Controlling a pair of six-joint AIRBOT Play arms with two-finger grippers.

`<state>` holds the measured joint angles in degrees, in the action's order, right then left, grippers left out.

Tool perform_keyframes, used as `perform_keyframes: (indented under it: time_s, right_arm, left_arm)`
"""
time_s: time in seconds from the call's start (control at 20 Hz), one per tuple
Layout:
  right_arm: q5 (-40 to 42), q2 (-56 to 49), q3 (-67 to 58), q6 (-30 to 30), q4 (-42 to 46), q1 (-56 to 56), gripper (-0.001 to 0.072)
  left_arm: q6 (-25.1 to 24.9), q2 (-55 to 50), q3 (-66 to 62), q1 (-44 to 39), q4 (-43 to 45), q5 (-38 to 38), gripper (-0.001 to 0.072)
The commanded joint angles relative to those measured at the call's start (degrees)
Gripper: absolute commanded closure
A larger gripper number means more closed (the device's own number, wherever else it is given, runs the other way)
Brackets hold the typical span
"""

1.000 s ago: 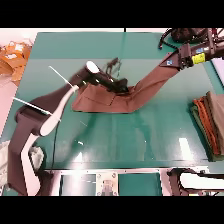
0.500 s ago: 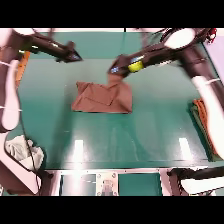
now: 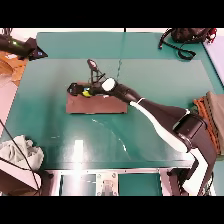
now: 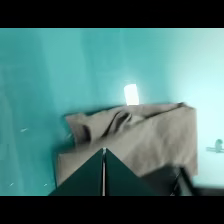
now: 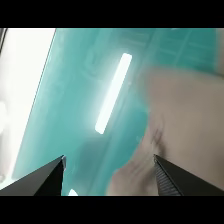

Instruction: Fold the shirts.

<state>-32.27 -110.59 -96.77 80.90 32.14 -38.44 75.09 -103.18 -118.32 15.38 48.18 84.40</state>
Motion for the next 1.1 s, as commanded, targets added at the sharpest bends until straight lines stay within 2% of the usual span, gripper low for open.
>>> perform_keyframes:
  time_s: [0.0, 0.2, 0.3, 0.4, 0.6, 0.75, 0.9, 0.95, 1.0, 1.05]
  right_arm:
    - [-12.1, 3.5, -0.1, 0.1, -0.2, 9.8, 0.0099]
    - [-31.6, 8.6, 0.7, 1.6, 8.6, 25.0, 0.0099]
    - [-35.3, 9.6, 4.3, 3.1, 15.3, 29.4, 0.0099]
    - [-34.8, 9.8, 10.3, 3.1, 16.8, 32.0, 0.0099]
    - [-26.8, 9.5, 21.1, 0.0, 15.5, 30.4, 0.0099]
    - [-23.9, 8.5, 22.8, -3.3, 10.9, 26.3, 0.0099]
    - [-19.1, 8.5, 22.7, -3.3, 10.2, 21.6, 0.0100]
    - [-17.7, 8.5, 22.7, -3.4, 9.7, 20.3, 0.0130]
    - [-16.8, 8.5, 22.6, -3.4, 8.9, 19.2, 0.0429]
    - [-16.5, 8.5, 22.5, -3.4, 8.4, 18.4, 0.0577]
  left_arm:
    - [-0.6, 0.1, 0.7, 1.0, 3.6, 0.0, 0.0686]
    - [-0.1, 0.1, 0.7, 0.9, 11.4, 0.0, 0.0687]
    - [0.0, 0.1, 0.7, 0.9, 14.7, 0.0, 0.0686]
    - [1.0, 0.1, 0.7, 0.9, 17.8, 0.1, 0.0687]
    - [3.0, 0.1, 0.7, 0.9, 20.7, 0.1, 0.0686]
    - [4.3, 0.1, 0.7, 0.9, 20.7, 0.1, 0.0686]
    - [5.5, 0.1, 0.7, 0.9, 20.7, 0.3, 0.0686]
    - [5.7, 0.1, 0.7, 0.9, 20.7, 0.3, 0.0686]
    - [5.7, 0.1, 0.7, 0.9, 20.7, 0.5, 0.0686]
    - [5.7, 0.1, 0.7, 0.9, 20.7, 0.7, 0.0686]
